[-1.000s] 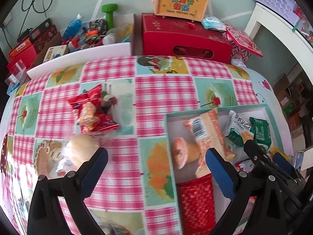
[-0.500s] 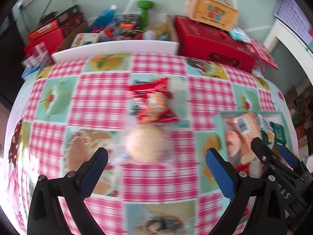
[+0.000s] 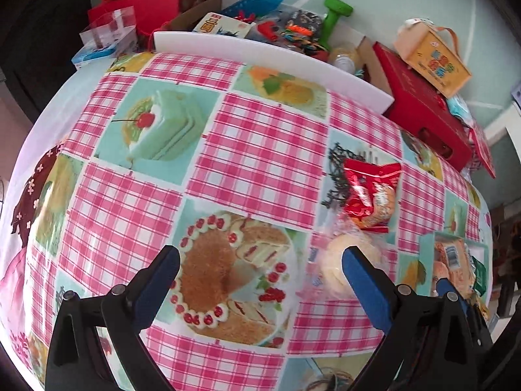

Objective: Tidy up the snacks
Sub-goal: 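Withdraw both grippers from the tray toward the remaining snacks, then grasp the red candy bag with the left gripper while the right grasps the clear bun bag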

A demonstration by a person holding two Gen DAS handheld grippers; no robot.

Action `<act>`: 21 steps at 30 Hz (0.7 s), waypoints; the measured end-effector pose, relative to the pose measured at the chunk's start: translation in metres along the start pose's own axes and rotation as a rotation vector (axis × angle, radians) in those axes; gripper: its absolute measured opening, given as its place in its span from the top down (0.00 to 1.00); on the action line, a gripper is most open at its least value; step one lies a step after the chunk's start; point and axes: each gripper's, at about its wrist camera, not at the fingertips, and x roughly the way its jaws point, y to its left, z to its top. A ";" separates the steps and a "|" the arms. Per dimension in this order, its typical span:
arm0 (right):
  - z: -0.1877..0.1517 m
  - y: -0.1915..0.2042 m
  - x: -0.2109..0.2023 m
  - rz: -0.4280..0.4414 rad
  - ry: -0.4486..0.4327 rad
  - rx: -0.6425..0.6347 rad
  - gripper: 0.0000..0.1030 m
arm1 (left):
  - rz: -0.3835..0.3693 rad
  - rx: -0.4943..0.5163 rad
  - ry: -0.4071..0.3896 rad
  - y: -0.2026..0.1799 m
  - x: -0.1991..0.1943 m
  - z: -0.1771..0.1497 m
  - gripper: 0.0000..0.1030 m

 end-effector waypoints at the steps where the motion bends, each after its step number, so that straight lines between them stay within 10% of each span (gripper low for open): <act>1: 0.000 0.003 0.003 0.016 0.004 0.002 0.00 | 0.011 0.001 -0.002 0.002 0.001 0.001 0.03; 21: 0.000 0.001 0.038 0.034 0.085 0.082 0.20 | -0.062 0.035 0.017 -0.008 0.016 0.023 0.03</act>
